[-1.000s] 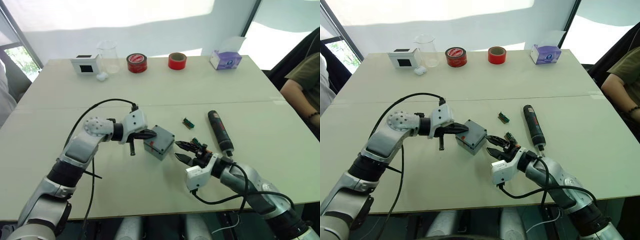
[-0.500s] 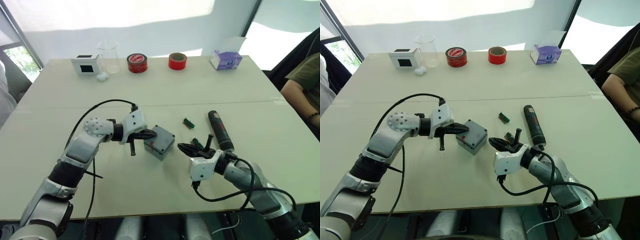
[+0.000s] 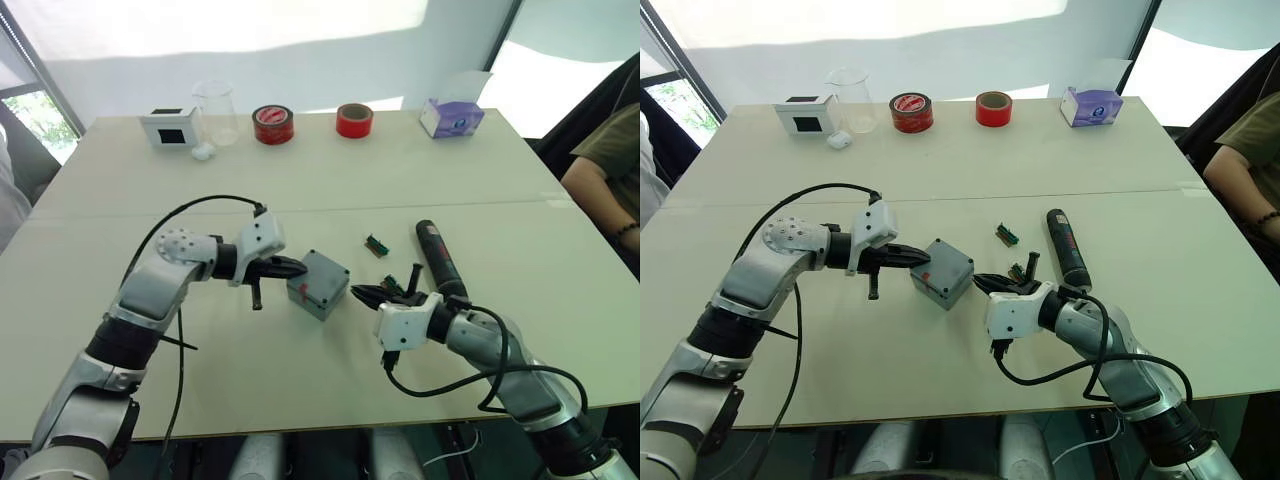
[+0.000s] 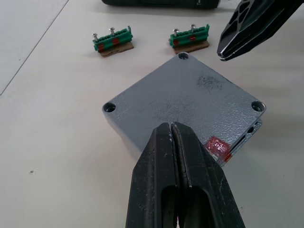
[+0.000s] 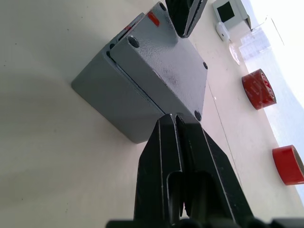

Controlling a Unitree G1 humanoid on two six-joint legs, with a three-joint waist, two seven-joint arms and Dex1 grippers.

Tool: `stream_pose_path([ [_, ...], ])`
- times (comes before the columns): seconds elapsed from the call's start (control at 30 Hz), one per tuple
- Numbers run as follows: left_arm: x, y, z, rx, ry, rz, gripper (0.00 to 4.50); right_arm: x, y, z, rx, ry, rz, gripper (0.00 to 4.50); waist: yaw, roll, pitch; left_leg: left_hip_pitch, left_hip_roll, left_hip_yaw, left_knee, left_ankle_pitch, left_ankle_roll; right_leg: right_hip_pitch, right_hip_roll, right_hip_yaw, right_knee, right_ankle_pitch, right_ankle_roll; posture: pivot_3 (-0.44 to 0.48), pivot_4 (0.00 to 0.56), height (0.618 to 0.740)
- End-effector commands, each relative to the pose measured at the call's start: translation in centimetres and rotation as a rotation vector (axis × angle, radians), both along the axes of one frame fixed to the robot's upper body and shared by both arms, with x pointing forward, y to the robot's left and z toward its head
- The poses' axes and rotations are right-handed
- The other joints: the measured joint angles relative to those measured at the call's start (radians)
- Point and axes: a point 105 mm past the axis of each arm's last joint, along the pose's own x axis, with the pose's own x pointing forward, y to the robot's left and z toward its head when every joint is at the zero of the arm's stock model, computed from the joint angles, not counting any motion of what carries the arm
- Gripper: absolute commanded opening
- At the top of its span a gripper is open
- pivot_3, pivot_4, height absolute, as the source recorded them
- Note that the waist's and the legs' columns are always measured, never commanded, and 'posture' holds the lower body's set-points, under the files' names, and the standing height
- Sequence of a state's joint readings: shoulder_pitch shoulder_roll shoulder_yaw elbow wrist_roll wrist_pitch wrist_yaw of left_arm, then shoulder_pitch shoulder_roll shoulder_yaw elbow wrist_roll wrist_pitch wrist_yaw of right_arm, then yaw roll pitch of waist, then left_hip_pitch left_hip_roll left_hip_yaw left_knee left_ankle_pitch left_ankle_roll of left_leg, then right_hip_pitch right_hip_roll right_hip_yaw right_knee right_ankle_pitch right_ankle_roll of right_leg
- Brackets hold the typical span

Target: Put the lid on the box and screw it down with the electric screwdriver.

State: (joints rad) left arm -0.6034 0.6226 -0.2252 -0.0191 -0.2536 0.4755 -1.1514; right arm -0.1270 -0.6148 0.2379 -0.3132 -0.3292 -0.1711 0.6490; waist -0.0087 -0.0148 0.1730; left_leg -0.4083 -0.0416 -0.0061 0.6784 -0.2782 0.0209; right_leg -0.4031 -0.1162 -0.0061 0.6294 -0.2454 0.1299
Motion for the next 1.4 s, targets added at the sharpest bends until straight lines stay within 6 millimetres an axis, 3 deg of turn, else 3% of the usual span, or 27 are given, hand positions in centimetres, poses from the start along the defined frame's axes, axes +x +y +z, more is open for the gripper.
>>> stream_pose_path([
  [0.03, -0.1, 0.1, 2.7, -0.066, -0.025, -0.003, 0.00, -0.3, 0.4, 1.0, 0.026, -0.001, 0.031, 0.04, 0.000, 0.000, 0.000, 0.000, 0.000, 0.000, 0.000, 0.000, 0.000, 0.000, 0.000, 0.000, 0.000, 0.000, 0.000, 0.000, 0.150, 0.740],
  [0.17, 1.1, 1.0, 3.9, -0.128, -0.016, 0.073, 0.00, -0.4, 0.3, 1.1, 0.037, 0.048, 0.031, 0.04, 0.001, 0.000, 0.000, 0.000, 0.000, 0.000, 0.000, 0.000, 0.000, 0.000, 0.000, 0.000, 0.000, 0.000, 0.000, 0.000, 0.150, 0.740],
  [0.37, 2.7, 2.3, 4.0, -0.162, -0.001, 0.184, 0.00, -0.5, 0.7, 1.2, 0.078, 0.134, 0.028, 0.04, -0.002, 0.000, 0.001, 0.000, 0.000, 0.000, 0.000, 0.000, 0.000, 0.000, 0.000, 0.000, 0.000, 0.000, 0.000, 0.000, 0.150, 0.740],
  [0.53, 2.3, 2.6, 4.3, -0.247, -0.050, 0.204, 0.00, -0.5, 0.8, 1.6, 0.114, 0.207, 0.019, 0.04, -0.001, 0.000, 0.001, 0.000, 0.000, 0.000, 0.000, 0.000, 0.000, -0.001, 0.000, 0.000, 0.000, 0.000, 0.000, 0.000, 0.150, 0.740],
  [0.77, 2.1, 3.4, 3.3, -0.214, 0.030, 0.214, 0.00, -0.9, 1.1, 1.9, 0.134, 0.290, 0.035, 0.04, 0.001, 0.000, 0.001, 0.000, 0.000, 0.000, 0.000, 0.000, 0.000, -0.001, 0.000, 0.000, 0.000, 0.000, 0.000, 0.000, 0.150, 0.740],
  [0.9, 2.7, 4.1, 1.8, -0.075, -0.020, 0.230, 0.00, -1.2, 1.1, 2.2, 0.155, 0.371, 0.036, 0.04, -0.001, 0.000, 0.001, 0.000, 0.000, 0.000, 0.000, 0.000, 0.000, -0.001, 0.000, 0.000, 0.000, 0.000, 0.000, 0.000, 0.150, 0.740],
  [1.1, 2.8, 3.8, 1.8, -0.046, 0.001, 0.190, 0.00, -1.2, 0.9, 3.5, 0.231, 0.479, 0.019, 0.04, 0.006, 0.000, 0.001, -0.001, 0.000, 0.000, 0.000, 0.000, 0.000, -0.001, -0.001, 0.000, 0.000, 0.000, 0.000, 0.000, 0.150, 0.740],
  [1.4, 2.5, 3.4, 1.0, -0.015, 0.026, 0.139, 0.00, -2.0, 1.8, 3.2, 0.235, 0.582, 0.044, 0.04, 0.006, 0.000, 0.001, -0.001, 0.000, 0.000, 0.000, 0.000, 0.000, -0.002, -0.001, 0.000, 0.000, 0.000, 0.000, 0.000, 0.150, 0.740],
])
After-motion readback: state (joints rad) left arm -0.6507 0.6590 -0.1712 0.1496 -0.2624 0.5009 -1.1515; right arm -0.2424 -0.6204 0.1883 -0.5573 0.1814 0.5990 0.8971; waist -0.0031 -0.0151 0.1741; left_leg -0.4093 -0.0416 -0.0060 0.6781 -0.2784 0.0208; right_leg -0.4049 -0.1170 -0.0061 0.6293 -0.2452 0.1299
